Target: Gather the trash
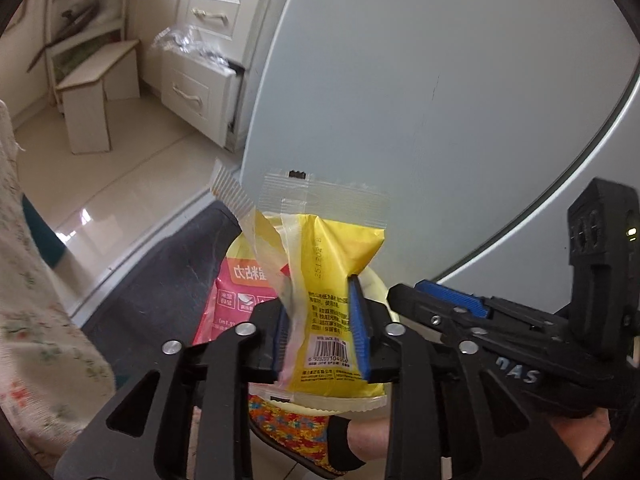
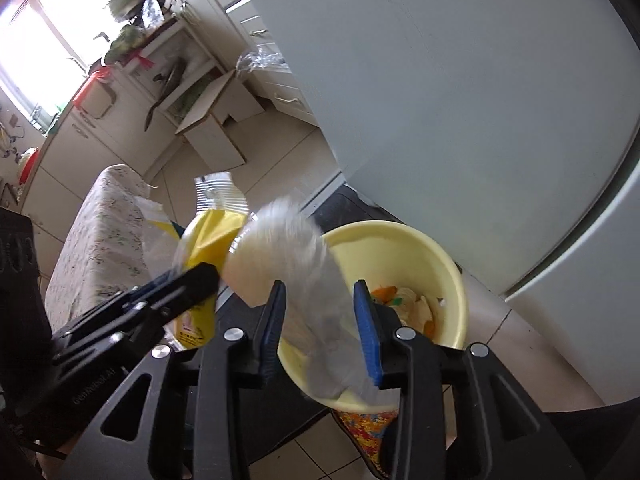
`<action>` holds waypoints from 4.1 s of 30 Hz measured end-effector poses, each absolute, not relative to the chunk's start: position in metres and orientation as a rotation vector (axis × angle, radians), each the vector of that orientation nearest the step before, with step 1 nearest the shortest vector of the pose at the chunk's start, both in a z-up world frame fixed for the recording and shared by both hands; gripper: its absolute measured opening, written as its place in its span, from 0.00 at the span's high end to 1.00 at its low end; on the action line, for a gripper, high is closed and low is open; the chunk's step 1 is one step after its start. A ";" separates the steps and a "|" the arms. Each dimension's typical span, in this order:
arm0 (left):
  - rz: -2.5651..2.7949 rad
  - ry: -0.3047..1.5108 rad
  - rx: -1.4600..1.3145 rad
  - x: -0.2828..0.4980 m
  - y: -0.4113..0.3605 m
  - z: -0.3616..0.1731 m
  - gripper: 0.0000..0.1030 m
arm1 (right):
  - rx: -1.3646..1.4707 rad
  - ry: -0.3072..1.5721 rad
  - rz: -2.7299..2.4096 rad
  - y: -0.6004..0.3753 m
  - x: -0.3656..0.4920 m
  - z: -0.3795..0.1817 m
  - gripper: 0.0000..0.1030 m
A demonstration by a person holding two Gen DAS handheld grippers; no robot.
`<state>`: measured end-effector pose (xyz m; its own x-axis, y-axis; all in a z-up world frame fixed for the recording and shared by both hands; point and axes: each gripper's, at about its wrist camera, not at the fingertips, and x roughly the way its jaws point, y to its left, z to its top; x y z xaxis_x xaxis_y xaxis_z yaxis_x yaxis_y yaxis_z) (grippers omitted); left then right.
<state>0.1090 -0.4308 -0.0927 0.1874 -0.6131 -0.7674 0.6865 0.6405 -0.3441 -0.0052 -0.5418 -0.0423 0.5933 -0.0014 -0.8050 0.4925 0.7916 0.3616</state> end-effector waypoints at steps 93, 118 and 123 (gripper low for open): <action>-0.225 0.529 0.145 -0.137 -0.232 0.157 0.08 | 0.194 0.415 -0.268 -0.377 -0.190 0.136 0.07; -0.203 0.522 0.129 -0.138 -0.226 0.161 0.08 | 0.168 0.422 -0.259 -0.374 -0.188 0.139 0.07; -0.200 0.521 0.127 -0.137 -0.225 0.162 0.08 | 0.166 0.425 -0.255 -0.376 -0.186 0.139 0.07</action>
<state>-0.1371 -0.2250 0.1618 0.8485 -0.1570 -0.5054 0.2213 0.9727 0.0694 -0.1864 -0.3759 0.1389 0.8801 -0.2087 -0.4264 0.2778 0.9548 0.1059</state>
